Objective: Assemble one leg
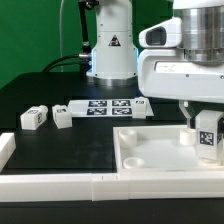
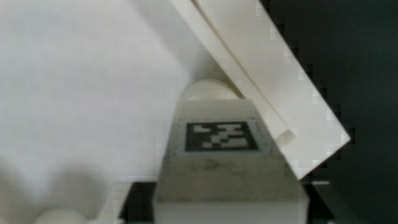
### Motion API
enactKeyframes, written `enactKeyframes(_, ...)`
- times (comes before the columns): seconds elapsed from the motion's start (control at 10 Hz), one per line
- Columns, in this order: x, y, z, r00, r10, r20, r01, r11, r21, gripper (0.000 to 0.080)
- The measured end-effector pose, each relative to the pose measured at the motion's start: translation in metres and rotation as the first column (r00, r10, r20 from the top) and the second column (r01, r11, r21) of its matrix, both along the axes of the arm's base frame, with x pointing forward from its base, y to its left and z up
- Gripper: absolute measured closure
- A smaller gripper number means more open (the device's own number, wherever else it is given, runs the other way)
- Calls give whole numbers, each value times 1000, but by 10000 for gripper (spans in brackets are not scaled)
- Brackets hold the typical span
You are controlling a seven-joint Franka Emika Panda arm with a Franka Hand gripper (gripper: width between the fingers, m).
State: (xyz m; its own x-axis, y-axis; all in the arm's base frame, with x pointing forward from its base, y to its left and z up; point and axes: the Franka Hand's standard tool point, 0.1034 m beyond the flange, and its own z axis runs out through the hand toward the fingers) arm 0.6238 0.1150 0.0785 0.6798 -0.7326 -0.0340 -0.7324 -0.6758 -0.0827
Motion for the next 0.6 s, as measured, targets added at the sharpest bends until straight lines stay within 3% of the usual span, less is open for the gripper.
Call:
enactKeyframes(0.2,-1,3,0,968,-252,-16,252,968,-6,509)
enactKeyframes(0.6,-1,2,0,870,-491,-41,492,871,5,508)
